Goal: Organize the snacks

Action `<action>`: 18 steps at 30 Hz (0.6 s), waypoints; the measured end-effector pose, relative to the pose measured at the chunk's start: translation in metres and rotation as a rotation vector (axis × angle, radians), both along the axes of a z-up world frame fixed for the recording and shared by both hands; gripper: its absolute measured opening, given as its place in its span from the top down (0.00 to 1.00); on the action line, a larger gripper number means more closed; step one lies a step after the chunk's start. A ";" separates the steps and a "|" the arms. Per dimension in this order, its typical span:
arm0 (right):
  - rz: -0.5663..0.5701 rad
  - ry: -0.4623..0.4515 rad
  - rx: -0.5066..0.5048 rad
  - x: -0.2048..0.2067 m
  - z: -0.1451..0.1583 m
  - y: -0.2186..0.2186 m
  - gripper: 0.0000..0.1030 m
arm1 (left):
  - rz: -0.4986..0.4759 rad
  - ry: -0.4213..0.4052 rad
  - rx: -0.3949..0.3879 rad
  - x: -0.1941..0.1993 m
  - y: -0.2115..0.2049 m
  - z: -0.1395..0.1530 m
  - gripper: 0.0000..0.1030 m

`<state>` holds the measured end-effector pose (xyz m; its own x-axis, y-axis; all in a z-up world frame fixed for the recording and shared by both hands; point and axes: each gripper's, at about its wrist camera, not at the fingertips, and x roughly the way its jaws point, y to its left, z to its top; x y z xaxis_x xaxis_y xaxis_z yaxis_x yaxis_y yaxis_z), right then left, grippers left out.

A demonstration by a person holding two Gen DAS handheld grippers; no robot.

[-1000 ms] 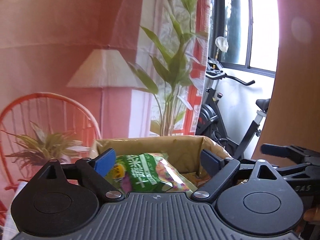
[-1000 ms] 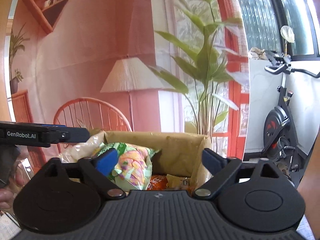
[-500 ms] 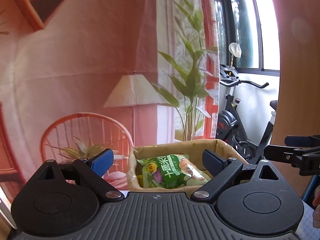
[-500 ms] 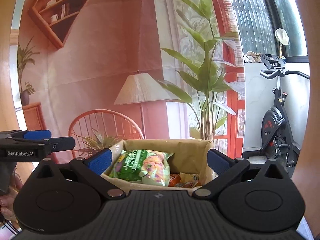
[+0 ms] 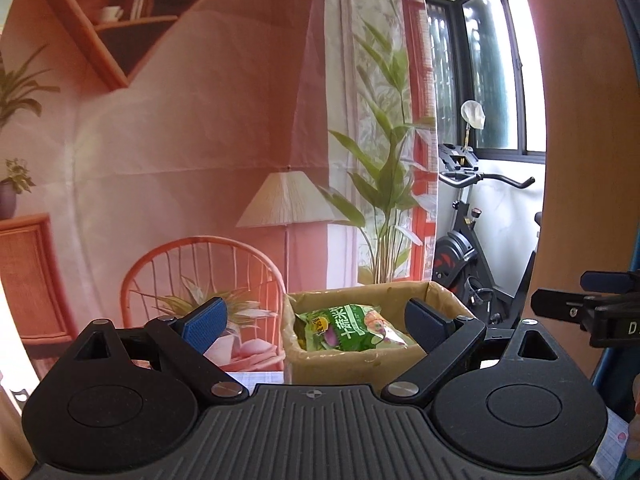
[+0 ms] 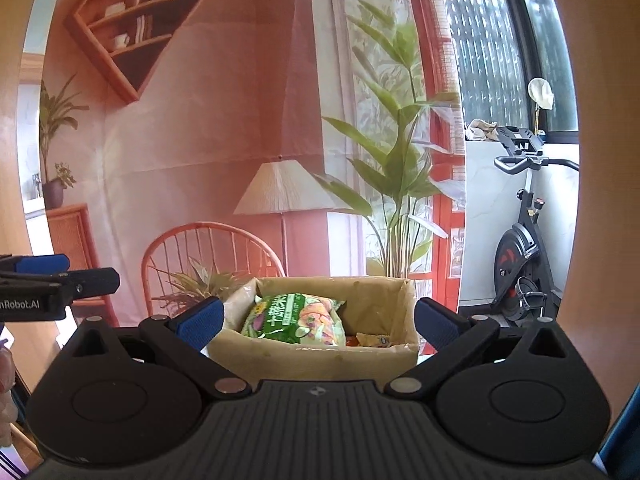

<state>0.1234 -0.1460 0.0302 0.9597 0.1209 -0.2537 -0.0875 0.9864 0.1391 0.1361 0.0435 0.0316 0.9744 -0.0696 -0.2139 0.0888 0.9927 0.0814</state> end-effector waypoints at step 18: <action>0.000 -0.045 0.002 -0.052 0.026 0.019 0.00 | 0.036 -0.043 -0.016 -0.039 0.009 0.014 0.06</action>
